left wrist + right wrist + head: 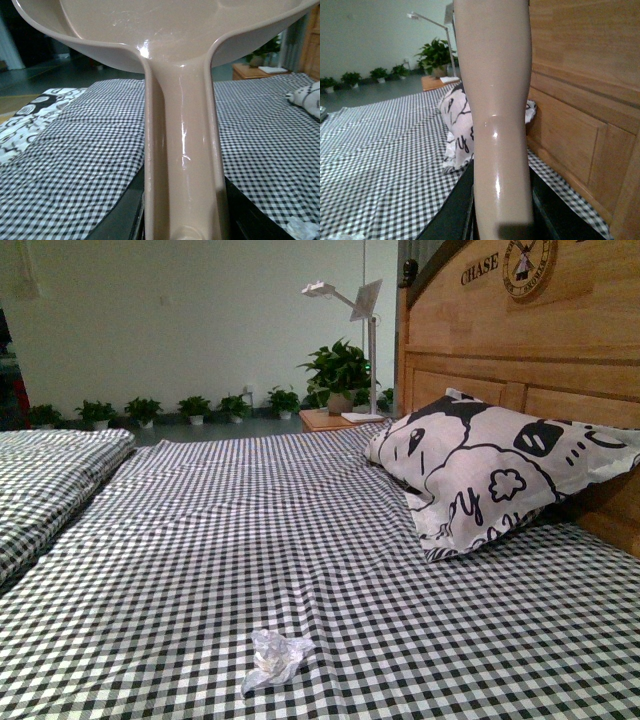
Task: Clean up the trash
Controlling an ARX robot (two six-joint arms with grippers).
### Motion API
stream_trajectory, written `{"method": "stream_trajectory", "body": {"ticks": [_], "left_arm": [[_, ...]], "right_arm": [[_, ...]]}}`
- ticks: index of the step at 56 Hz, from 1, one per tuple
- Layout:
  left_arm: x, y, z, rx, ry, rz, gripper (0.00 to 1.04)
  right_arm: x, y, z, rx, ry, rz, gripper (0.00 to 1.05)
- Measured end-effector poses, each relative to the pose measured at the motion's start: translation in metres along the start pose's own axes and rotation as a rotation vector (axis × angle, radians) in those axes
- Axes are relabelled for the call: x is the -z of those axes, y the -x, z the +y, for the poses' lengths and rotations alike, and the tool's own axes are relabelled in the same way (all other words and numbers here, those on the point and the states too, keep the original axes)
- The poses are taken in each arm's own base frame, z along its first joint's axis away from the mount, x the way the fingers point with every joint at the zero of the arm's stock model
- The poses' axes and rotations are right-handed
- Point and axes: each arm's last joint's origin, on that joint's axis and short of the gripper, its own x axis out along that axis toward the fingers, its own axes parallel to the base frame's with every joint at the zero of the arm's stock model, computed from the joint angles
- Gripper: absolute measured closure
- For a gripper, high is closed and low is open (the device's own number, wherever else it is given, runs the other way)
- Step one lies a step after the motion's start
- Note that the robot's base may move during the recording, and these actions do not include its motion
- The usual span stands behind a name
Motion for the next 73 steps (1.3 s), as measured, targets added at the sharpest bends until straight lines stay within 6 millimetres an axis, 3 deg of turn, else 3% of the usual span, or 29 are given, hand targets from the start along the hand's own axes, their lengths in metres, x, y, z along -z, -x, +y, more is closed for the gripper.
{"method": "stream_trajectory", "body": {"ticks": [7,14,20,32,37,43,51,57,66,73], "left_arm": [[-0.003,-0.035,0.002,0.102,-0.035,-0.012,0.78],[0.001,-0.082,0.0,0.237,-0.049,0.055,0.78],[-0.002,-0.114,-0.004,0.323,-0.041,0.106,0.78],[-0.013,-0.157,-0.008,0.56,0.016,0.269,0.78],[-0.007,-0.17,-0.007,0.639,-0.005,0.363,0.78],[0.008,-0.184,0.001,0.616,-0.09,0.488,0.78],[0.043,-0.206,0.028,0.549,-0.238,0.597,0.78],[0.062,-0.217,0.05,0.526,-0.419,0.536,0.78],[0.078,-0.218,0.05,0.577,-0.555,0.461,0.78],[0.096,-0.218,0.037,0.672,-0.563,0.431,0.78]], "right_arm": [[-0.02,-0.016,0.006,-0.075,-0.003,0.01,0.84],[-0.034,-0.044,0.01,-0.13,-0.027,0.059,0.84],[-0.037,-0.063,0.012,-0.179,-0.044,0.12,0.84],[-0.034,-0.103,0.004,-0.269,-0.131,0.335,0.84],[-0.04,-0.117,-0.002,-0.283,-0.162,0.401,0.84],[-0.045,-0.134,-0.008,-0.29,-0.179,0.451,0.84],[-0.047,-0.154,-0.015,-0.3,-0.185,0.493,0.84],[-0.041,-0.169,-0.018,-0.326,-0.18,0.547,0.84],[-0.024,-0.179,-0.018,-0.378,-0.202,0.644,0.84],[-0.011,-0.187,-0.013,-0.414,-0.222,0.699,0.84]]}}
